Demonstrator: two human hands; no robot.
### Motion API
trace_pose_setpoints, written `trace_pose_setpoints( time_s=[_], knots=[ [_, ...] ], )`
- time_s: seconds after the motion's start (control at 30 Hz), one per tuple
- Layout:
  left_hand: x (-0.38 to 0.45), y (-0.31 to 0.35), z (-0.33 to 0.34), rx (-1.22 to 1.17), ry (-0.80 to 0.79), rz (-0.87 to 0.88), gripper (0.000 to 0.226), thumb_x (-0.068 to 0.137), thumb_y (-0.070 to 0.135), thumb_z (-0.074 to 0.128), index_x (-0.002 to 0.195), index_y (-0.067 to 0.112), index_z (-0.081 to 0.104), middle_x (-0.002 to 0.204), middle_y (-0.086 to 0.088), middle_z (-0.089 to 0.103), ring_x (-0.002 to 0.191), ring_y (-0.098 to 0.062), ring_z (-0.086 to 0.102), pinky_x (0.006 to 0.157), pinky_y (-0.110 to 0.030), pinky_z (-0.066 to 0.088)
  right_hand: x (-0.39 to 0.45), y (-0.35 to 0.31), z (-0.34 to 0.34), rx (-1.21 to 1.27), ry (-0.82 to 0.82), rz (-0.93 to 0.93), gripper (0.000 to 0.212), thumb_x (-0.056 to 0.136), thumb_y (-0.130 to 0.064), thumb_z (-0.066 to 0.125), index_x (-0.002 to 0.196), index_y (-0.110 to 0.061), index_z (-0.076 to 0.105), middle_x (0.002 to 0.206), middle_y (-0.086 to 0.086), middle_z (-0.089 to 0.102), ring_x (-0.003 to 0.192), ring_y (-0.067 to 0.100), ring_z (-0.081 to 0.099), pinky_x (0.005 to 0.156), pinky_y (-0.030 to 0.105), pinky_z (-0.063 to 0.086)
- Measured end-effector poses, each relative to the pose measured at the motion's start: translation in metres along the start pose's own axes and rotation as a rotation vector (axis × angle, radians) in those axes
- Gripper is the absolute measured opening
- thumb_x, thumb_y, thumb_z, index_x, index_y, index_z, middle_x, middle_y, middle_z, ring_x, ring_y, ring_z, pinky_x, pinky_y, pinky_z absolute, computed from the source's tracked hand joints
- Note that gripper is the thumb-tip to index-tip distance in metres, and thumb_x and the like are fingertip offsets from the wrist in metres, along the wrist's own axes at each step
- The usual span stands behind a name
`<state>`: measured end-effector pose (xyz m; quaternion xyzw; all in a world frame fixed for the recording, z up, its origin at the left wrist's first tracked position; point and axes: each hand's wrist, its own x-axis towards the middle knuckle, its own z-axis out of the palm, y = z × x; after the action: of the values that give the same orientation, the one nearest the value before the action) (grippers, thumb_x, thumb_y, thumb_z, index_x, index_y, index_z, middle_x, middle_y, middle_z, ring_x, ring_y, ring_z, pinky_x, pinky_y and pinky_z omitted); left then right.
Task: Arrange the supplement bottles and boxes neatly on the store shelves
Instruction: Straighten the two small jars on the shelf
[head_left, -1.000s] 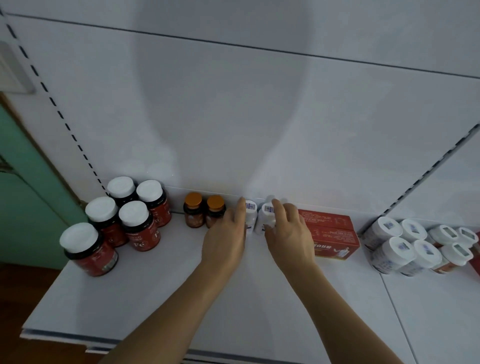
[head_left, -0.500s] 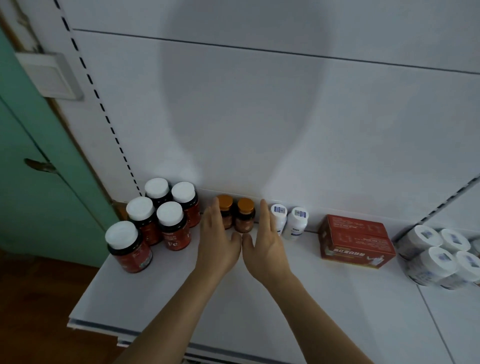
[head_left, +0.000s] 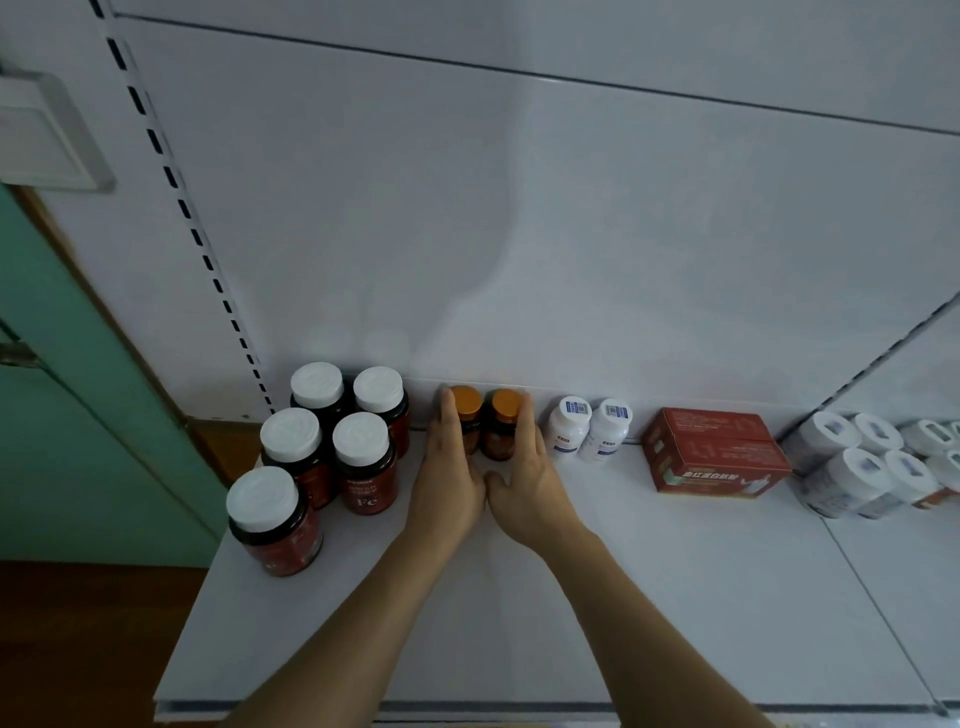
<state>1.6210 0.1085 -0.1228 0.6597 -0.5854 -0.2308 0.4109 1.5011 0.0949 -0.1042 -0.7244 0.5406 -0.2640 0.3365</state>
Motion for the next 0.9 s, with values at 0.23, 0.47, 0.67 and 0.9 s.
trace_pose_setpoints(
  time_s=[0.23, 0.47, 0.67, 0.9],
  knots=[
    [-0.003, -0.005, -0.004, 0.036, 0.009, 0.053, 0.093, 0.091, 0.003, 0.054, 0.158, 0.021, -0.008, 0.165, -0.008, 0.012, 0.15, -0.022, 0.021, 0.114, -0.03, 0.03, -0.002, 0.0, 0.0, -0.178, 0.106, -0.067, 0.093, 0.088, -0.007, 0.058, 0.16, -0.02, 0.001, 0.154, 0.003, 0.029, 0.135, 0.025, 0.043, 0.089, 0.024, 0.042],
    [0.003, -0.016, -0.007, 0.338, 0.061, 0.136, 0.078, 0.097, 0.012, 0.052, 0.157, 0.029, 0.006, 0.146, -0.011, 0.039, 0.117, -0.031, 0.056, 0.082, -0.04, 0.054, 0.014, 0.001, -0.012, -0.481, 0.173, -0.129, 0.058, 0.093, -0.017, 0.059, 0.147, -0.025, 0.038, 0.112, 0.007, 0.059, 0.093, 0.032, 0.064, 0.06, 0.043, 0.054],
    [0.005, -0.009, -0.009, 0.479, 0.07, 0.088, 0.079, 0.091, 0.005, 0.054, 0.156, 0.029, 0.016, 0.129, -0.011, 0.051, 0.09, -0.033, 0.064, 0.063, -0.04, 0.052, 0.014, -0.001, -0.017, -0.555, 0.167, -0.121, 0.056, 0.092, -0.01, 0.057, 0.144, -0.024, 0.042, 0.108, 0.007, 0.058, 0.084, 0.031, 0.061, 0.051, 0.034, 0.04],
    [0.001, -0.006, -0.009, 0.465, 0.082, 0.088, 0.08, 0.09, 0.004, 0.054, 0.155, 0.029, 0.014, 0.124, -0.011, 0.053, 0.088, -0.032, 0.063, 0.06, -0.039, 0.051, 0.016, 0.003, -0.014, -0.557, 0.213, -0.163, 0.057, 0.085, -0.006, 0.064, 0.137, -0.023, 0.046, 0.101, 0.005, 0.058, 0.072, 0.03, 0.061, 0.044, 0.03, 0.037]
  ],
)
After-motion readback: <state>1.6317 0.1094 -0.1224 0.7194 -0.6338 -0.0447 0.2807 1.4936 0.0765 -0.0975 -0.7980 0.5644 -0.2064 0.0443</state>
